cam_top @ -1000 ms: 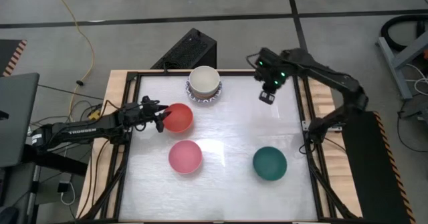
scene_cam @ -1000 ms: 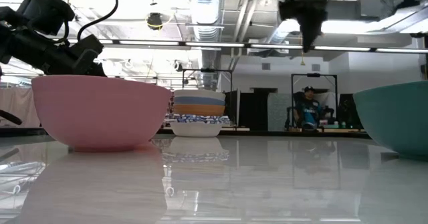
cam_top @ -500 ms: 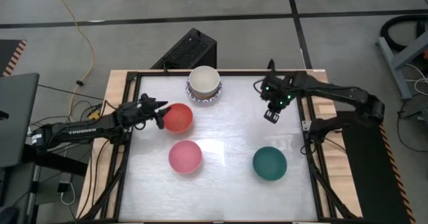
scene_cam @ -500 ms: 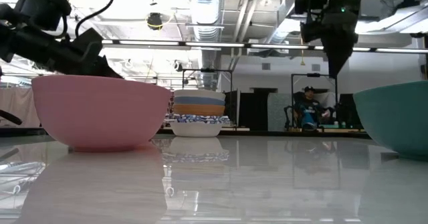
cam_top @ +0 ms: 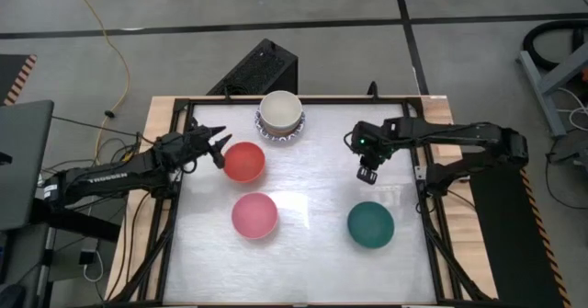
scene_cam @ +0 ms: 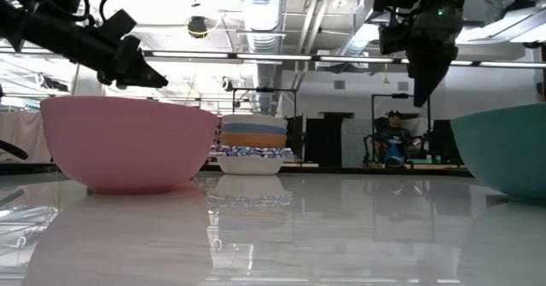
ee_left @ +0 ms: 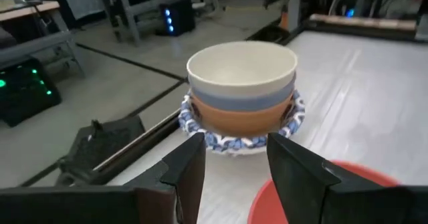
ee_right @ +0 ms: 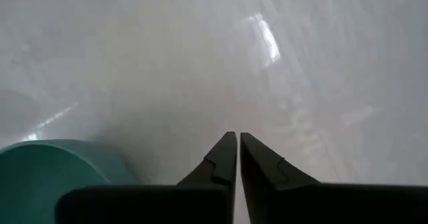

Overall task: Nest bowls inside each other
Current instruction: Stack the green bowl onto the stack of bowls

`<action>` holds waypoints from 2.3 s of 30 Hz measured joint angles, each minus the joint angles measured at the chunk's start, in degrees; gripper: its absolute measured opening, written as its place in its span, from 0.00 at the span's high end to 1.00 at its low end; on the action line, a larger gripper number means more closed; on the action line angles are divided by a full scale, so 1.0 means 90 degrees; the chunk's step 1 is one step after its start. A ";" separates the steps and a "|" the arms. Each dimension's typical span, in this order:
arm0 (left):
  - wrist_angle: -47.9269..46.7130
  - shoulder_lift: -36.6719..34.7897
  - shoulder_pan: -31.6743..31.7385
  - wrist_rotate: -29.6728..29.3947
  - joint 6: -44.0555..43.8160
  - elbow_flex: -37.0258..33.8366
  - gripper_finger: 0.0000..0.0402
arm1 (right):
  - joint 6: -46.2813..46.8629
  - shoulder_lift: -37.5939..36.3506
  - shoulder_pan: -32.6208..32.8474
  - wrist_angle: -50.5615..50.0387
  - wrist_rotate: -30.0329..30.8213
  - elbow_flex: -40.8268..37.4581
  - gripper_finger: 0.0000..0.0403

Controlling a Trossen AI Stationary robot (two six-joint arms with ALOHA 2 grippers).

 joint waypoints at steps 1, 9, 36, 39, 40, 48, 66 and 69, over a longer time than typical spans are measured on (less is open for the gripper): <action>-0.0175 0.0000 0.0000 -0.0006 0.0056 0.0079 0.62 | 0.0055 0.0000 0.0080 0.0029 0.0010 0.0000 0.88; -0.1676 -0.0005 0.0020 -0.0343 -0.0297 0.0728 0.55 | 0.0270 0.0002 0.0653 0.0194 0.0277 0.0000 0.78; -0.1287 -0.2436 0.0083 -0.1202 -0.0828 -0.0104 0.53 | 0.0373 0.0005 0.1063 0.0508 0.0369 0.0000 0.78; -0.1637 -0.2433 0.0083 -0.1202 -0.0687 -0.0104 0.53 | 0.0172 0.0005 0.1104 0.0563 0.0374 0.0000 0.78; -0.1748 -0.2433 0.0083 -0.1202 -0.0629 -0.0104 0.53 | 0.0046 0.0006 0.1108 0.0618 0.0372 0.0000 0.78; -0.3020 -0.2433 0.0083 -0.1189 -0.0541 -0.0104 0.53 | 0.0010 0.0007 0.1137 0.0874 0.0369 0.0000 0.78; -0.3499 -0.2433 0.0080 -0.1183 -0.0540 -0.0106 0.53 | 0.0855 0.0007 0.1891 0.0837 0.0321 0.0000 0.78; -0.3498 -0.2433 0.0080 -0.1184 -0.0539 -0.0106 0.53 | 0.1108 0.0007 0.2021 0.0772 0.0321 0.0000 0.78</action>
